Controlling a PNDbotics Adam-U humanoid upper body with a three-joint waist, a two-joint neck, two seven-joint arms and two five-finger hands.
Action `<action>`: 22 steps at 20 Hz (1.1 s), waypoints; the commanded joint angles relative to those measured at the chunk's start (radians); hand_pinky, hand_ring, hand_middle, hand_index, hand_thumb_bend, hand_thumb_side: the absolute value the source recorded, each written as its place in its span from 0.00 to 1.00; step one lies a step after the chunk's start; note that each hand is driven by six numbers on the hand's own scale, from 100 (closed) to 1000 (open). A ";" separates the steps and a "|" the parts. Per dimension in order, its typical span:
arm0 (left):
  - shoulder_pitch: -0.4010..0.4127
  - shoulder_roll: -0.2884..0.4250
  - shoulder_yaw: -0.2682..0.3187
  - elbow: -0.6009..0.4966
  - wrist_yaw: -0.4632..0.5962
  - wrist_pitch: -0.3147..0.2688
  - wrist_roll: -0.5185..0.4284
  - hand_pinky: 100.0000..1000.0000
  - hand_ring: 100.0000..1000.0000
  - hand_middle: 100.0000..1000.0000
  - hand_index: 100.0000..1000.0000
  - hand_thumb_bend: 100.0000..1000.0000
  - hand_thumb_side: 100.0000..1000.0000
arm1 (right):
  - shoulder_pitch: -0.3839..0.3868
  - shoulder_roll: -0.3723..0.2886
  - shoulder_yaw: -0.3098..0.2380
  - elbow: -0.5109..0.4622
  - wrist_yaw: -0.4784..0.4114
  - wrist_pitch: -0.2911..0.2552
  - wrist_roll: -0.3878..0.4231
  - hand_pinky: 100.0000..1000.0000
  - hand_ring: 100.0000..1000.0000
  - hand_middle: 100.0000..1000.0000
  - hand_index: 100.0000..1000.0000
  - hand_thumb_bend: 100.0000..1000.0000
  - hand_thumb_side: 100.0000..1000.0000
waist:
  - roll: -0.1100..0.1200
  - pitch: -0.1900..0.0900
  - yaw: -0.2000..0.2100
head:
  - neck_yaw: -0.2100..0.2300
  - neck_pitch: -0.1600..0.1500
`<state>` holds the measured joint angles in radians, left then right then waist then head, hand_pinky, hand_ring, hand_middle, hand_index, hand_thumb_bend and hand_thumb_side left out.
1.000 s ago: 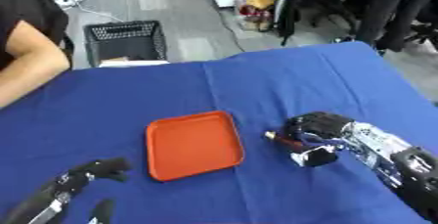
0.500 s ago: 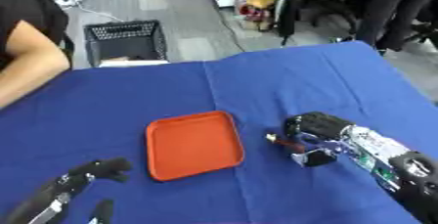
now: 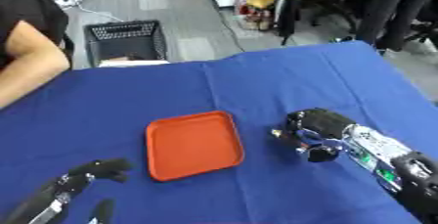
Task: Pick up objects on the table and place them in the box.
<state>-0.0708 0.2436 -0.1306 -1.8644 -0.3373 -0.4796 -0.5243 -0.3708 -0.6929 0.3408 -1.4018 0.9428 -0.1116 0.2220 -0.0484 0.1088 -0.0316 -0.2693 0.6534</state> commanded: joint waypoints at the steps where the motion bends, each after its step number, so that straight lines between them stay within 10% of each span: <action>1: -0.005 0.002 -0.002 -0.011 0.006 -0.002 -0.003 0.88 0.73 0.83 1.00 0.00 0.70 | 0.000 -0.021 -0.018 -0.022 -0.002 0.007 -0.010 0.57 0.66 0.66 0.41 0.00 0.04 | 0.001 -0.009 -0.003 | -0.004 -0.006; 12: -0.005 0.002 -0.003 -0.011 0.008 -0.003 -0.005 0.88 0.73 0.83 1.00 0.00 0.70 | -0.004 -0.017 -0.016 -0.023 -0.005 -0.017 0.000 0.60 0.71 0.72 0.58 0.00 0.59 | 0.002 -0.009 -0.003 | -0.005 -0.006; 22: -0.006 0.001 -0.002 -0.011 0.007 -0.003 -0.006 0.88 0.73 0.83 1.00 0.00 0.70 | 0.002 -0.003 -0.016 0.001 -0.001 -0.025 0.049 0.62 0.72 0.74 0.76 0.00 0.56 | 0.002 -0.007 -0.002 | -0.005 -0.007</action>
<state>-0.0708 0.2436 -0.1306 -1.8643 -0.3371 -0.4812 -0.5268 -0.3630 -0.6806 0.3390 -1.3950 0.9443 -0.1385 0.2642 -0.0480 0.1096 -0.0330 -0.2693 0.6534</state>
